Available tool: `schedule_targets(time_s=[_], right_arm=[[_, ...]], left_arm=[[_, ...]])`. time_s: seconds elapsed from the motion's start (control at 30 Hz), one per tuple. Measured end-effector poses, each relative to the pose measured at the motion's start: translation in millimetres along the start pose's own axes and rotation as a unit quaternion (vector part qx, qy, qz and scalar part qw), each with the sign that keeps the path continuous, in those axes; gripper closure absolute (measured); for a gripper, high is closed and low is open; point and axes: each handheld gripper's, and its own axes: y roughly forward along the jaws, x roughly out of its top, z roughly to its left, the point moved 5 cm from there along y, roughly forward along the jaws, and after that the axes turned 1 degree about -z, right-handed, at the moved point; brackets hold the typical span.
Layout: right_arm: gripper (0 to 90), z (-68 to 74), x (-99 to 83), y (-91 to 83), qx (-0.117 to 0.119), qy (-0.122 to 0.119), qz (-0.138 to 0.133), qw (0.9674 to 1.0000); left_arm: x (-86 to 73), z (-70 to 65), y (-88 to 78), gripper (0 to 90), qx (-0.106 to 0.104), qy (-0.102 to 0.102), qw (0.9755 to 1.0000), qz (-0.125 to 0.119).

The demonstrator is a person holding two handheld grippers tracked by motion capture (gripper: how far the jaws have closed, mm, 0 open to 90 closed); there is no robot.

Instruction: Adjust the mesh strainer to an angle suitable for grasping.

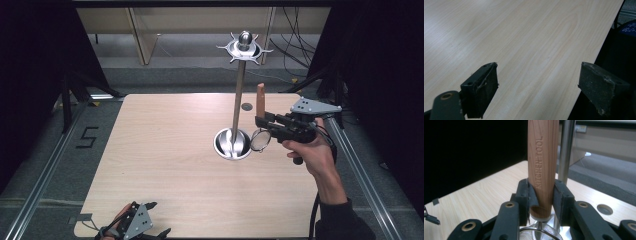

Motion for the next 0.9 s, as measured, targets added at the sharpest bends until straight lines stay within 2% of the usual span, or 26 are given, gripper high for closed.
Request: schedule_targets(time_s=[0.2,0.23,0.33,0.6,0.63,0.73,0.8,0.9], right_arm=[[69.8,2.0,15.5,-5.2,-0.004,0.0,-0.011,0.9999],[69.8,0.7,18.0,-5.5,-0.006,-0.011,-0.014,0.9998],[69.8,-0.1,26.1,-6.9,-0.013,-0.013,-0.012,0.9998],[69.8,-0.9,45.8,-0.2,-0.017,-0.012,-0.017,0.9996],[69.8,-1.9,50.5,1.3,-0.015,-0.018,-0.016,0.9996],[69.8,-3.2,54.2,2.3,-0.024,-0.019,-0.018,0.9994],[69.8,-4.1,56.9,3.5,-0.032,-0.01,-0.01,0.9994],[69.8,-7.1,59.4,5.6,-0.031,-0.016,-0.013,0.9993]], left_arm=[[-0.1,-0.4,0.4,15.2,-0.001,-0.001,1.0,0.0],[-0.2,-0.4,0.6,15.2,-0.001,-0.001,1.0,0.0],[0.0,-0.3,0.3,15.2,-0.001,-0.001,1.0,0.0],[-0.1,-0.4,0.4,15.2,-0.001,0.0,1.0,0.0],[-0.1,-0.4,0.3,15.1,-0.001,0.0,1.0,0.0],[-0.3,-0.3,0.2,15.1,-0.002,0.001,1.0,0.0],[-0.2,-0.6,0.3,15.2,-0.002,0.001,1.0,0.0],[-0.3,-0.7,0.4,15.2,-0.002,0.001,1.0,0.001]])
